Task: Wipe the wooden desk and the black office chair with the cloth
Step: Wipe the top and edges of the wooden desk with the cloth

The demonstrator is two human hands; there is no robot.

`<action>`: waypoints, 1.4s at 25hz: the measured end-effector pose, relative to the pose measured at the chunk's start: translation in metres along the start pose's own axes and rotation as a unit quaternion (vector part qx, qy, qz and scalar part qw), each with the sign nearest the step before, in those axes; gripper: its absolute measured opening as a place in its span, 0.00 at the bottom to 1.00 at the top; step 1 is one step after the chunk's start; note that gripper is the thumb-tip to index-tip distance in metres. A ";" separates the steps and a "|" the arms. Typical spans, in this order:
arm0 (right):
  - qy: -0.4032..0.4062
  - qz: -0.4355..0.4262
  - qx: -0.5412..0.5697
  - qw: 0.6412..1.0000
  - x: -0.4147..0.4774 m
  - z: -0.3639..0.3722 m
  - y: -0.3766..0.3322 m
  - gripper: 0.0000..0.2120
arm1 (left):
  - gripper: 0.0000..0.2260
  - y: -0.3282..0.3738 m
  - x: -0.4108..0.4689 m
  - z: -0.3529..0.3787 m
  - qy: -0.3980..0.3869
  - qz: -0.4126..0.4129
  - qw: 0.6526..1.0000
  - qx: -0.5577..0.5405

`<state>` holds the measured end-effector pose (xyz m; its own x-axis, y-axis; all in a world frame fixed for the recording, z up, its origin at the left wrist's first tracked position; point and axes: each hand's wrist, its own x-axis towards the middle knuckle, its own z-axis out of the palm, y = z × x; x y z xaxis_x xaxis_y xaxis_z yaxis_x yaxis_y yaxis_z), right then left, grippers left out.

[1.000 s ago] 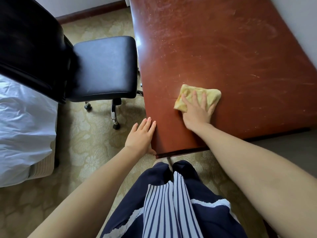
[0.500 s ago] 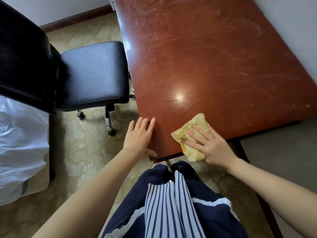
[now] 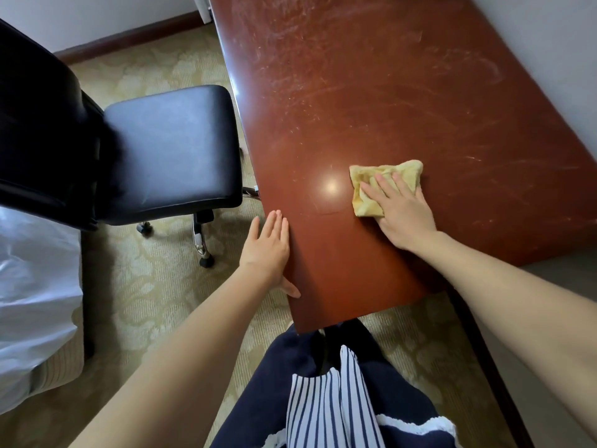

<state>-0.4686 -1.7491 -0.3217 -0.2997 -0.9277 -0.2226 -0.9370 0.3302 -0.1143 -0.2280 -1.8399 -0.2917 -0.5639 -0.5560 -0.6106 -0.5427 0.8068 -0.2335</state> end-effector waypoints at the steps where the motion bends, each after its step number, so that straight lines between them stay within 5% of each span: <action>1: -0.012 0.027 0.016 0.999 0.017 -0.002 -0.012 0.29 | 0.65 -0.002 0.002 0.002 0.004 0.004 1.000 0.001; 5: -0.051 0.060 0.061 0.995 0.057 -0.005 -0.060 0.29 | 0.64 -0.008 0.002 0.008 0.019 0.020 0.999 -0.024; 10: -0.027 -0.047 0.016 0.998 0.041 0.007 -0.093 0.31 | 0.63 -0.023 0.001 0.016 0.035 0.051 0.995 -0.073; 20: 0.064 -0.165 0.046 0.983 -0.099 0.041 -0.019 0.30 | 0.46 0.001 0.011 -0.020 0.117 0.039 0.991 -0.060; 28: 0.070 -0.081 0.020 0.994 -0.137 0.029 0.132 0.42 | 0.51 0.127 0.041 -0.062 0.116 0.090 0.985 -0.091; 35: 0.009 0.038 0.038 0.999 -0.078 0.003 0.216 0.35 | 0.54 0.169 0.050 -0.069 0.089 0.053 0.990 -0.099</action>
<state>-0.6468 -1.6048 -0.3314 -0.3734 -0.9020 -0.2167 -0.8951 0.4116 -0.1711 -0.3904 -1.7452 -0.3095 -0.7155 -0.5101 -0.4774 -0.5754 0.8178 -0.0114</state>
